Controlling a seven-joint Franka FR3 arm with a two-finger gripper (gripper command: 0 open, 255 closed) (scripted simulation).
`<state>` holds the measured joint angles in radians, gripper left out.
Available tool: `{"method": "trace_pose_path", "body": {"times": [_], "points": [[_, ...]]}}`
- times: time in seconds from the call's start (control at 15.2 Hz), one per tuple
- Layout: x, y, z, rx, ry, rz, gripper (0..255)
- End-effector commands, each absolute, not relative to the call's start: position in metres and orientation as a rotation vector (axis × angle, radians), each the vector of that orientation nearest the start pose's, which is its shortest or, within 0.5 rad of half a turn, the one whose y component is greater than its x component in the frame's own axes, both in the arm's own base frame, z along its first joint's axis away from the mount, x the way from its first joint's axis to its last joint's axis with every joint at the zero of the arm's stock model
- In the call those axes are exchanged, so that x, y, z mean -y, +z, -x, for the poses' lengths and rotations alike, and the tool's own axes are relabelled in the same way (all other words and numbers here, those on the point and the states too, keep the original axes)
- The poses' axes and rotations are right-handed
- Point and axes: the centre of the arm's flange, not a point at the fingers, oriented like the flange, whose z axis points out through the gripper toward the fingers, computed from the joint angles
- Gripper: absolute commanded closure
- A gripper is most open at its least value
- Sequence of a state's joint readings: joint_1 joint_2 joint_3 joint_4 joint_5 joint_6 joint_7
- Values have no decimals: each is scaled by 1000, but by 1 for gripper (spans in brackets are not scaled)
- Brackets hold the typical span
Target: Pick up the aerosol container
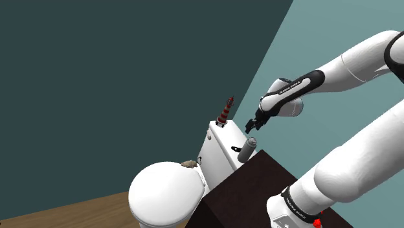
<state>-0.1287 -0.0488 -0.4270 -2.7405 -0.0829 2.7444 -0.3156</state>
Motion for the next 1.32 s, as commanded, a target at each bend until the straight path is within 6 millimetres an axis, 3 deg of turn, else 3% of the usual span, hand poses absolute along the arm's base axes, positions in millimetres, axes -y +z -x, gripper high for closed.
{"method": "trace_pose_path", "body": {"times": [0.0,0.46,0.66,0.73,1.25], "points": [[224,216,-349,-277,-81,3159,0],[224,179,-349,-277,-81,3159,0],[224,176,-349,-277,-81,3159,0],[225,176,-349,-277,-81,3159,255],[225,176,-349,-277,-81,3159,255]]}}
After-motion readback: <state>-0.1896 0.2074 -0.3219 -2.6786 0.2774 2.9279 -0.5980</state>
